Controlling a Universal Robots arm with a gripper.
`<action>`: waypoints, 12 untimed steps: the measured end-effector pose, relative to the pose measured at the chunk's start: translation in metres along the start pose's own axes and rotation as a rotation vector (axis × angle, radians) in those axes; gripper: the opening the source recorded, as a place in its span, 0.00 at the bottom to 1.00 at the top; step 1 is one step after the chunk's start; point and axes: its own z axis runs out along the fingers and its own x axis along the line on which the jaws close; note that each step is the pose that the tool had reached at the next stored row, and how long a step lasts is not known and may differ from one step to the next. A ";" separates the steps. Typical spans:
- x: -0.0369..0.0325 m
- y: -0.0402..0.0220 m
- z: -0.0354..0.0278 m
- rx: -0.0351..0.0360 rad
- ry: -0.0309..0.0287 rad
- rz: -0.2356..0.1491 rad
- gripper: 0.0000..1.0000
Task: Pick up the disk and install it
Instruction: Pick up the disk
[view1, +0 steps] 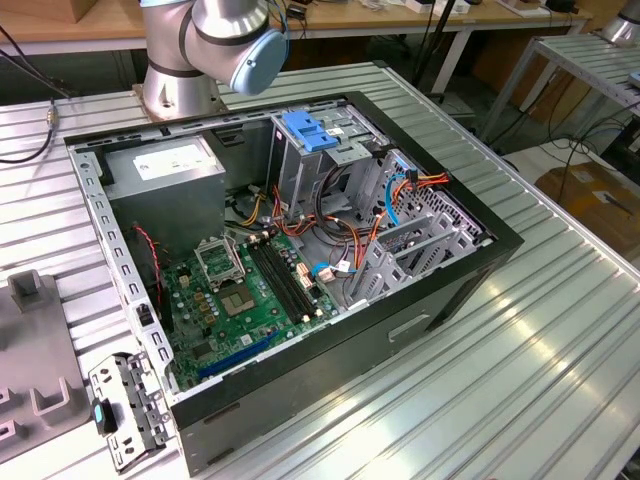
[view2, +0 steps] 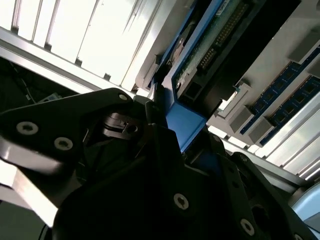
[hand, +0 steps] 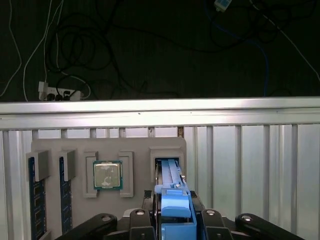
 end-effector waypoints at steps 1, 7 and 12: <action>0.0000 0.0001 0.0000 0.0000 0.0000 0.000 0.37; 0.0000 0.0015 0.0000 0.0000 0.0000 0.000 0.37; 0.0001 0.0023 -0.0001 -0.0001 0.0000 0.000 0.37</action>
